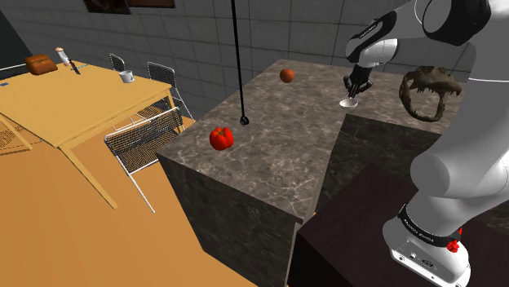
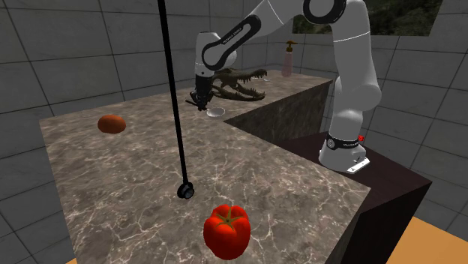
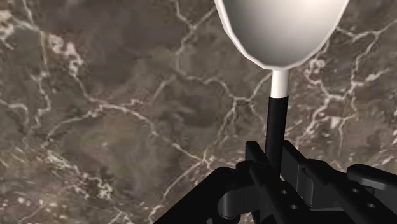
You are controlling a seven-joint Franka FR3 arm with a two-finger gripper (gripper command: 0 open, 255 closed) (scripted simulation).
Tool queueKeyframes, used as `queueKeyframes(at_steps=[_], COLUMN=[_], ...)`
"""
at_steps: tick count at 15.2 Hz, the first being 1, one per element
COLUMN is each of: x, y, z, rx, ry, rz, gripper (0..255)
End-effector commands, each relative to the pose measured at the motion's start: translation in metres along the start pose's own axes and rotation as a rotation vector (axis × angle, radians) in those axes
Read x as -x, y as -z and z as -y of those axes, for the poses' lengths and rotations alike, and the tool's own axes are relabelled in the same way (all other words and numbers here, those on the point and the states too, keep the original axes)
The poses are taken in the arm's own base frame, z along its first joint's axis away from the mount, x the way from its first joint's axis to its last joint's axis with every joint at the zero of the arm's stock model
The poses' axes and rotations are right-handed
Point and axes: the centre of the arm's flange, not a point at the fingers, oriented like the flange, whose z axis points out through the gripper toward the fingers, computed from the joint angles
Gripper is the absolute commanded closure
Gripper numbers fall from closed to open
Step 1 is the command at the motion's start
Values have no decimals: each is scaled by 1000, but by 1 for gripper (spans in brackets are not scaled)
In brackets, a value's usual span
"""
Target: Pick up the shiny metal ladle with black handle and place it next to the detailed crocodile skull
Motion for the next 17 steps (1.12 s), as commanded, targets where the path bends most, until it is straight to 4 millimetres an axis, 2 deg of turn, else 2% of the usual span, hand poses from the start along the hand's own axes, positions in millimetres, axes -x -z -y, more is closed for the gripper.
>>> queueKeyframes(at_steps=[1,2,7,11,17], x=[0,0,0,0,0], y=[0,0,0,50,50], z=[0,0,0,0,0], rx=[0,0,0,0,0], ry=[0,0,0,0,0], rz=[0,0,0,0,0], gripper=[255,0,0,0,0])
